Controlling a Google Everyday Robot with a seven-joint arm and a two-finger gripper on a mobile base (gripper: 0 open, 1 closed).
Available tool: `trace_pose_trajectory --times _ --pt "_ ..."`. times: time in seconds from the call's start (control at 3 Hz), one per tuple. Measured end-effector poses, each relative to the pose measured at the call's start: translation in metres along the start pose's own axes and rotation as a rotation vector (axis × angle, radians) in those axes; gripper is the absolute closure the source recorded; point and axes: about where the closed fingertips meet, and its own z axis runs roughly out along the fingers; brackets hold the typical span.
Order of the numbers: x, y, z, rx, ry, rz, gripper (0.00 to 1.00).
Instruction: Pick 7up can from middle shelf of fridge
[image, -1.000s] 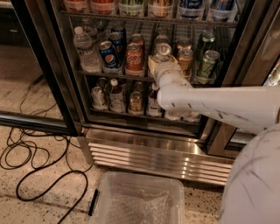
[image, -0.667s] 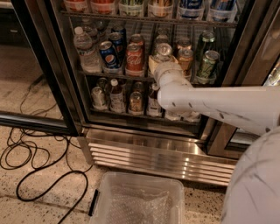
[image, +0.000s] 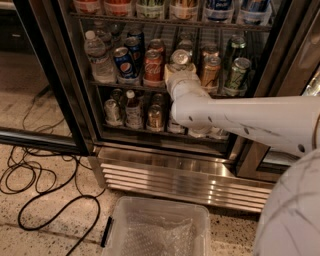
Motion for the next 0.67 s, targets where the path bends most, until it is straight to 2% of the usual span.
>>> trace_pose_trajectory --times 0.67 --pt "0.0011 0.0002 -0.0063 0.009 0.019 0.016 1.0"
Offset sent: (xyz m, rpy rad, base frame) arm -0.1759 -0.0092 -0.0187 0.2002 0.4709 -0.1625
